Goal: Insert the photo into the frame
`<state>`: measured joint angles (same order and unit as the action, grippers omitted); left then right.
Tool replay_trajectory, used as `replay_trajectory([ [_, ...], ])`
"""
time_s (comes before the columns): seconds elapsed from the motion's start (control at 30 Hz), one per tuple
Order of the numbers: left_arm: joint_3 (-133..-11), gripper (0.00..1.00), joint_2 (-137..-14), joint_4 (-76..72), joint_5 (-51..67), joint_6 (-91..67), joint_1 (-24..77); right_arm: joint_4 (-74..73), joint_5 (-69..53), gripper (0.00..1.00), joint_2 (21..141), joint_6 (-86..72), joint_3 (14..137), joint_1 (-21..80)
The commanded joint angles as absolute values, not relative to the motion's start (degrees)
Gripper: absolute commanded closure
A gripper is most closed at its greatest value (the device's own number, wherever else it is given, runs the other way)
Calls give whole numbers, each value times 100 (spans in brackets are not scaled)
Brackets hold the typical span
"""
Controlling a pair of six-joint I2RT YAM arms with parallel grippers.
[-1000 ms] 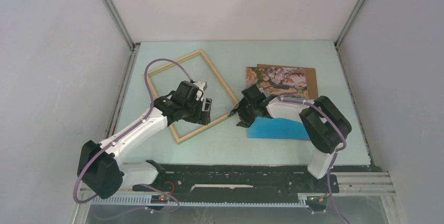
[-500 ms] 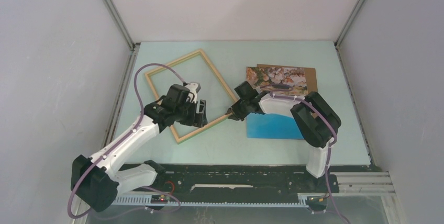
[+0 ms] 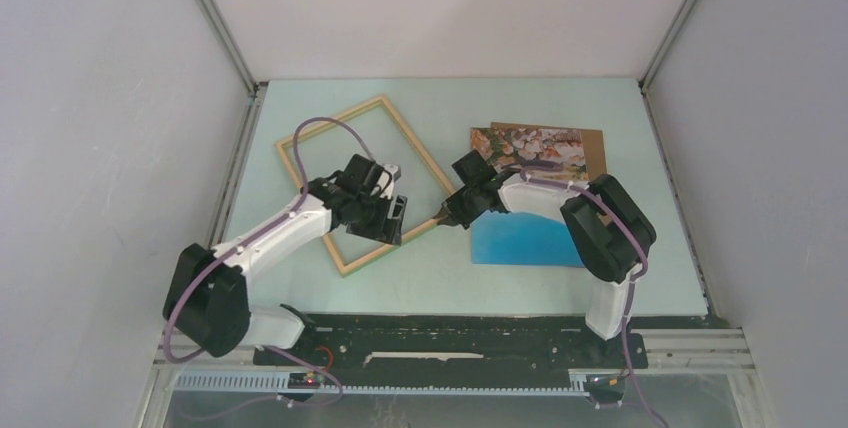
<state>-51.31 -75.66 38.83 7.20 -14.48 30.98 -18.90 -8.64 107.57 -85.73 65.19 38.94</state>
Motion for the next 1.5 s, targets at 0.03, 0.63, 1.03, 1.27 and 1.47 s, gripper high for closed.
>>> replay_trajectory([
  [0.03,-5974,25,-8073,3988,560,-1038,3467,-2069,-1352,100,10244,-8445,6660,3782],
  [0.63,-5819,26,-7755,3900,-624,-1780,3576,-2082,-1204,100,9939,-7491,6545,3577],
  [1.03,-4675,2,-5883,3016,119,-3699,260,-2030,-2132,20,10503,-2132,7615,2992],
  [1.27,-4351,0,-6648,2040,294,-4734,-767,-2893,-1821,15,11719,-1621,9135,2920],
  [1.47,-4714,0,-7655,1918,250,-4597,-849,-3098,-1994,17,12406,-1540,9814,2888],
])
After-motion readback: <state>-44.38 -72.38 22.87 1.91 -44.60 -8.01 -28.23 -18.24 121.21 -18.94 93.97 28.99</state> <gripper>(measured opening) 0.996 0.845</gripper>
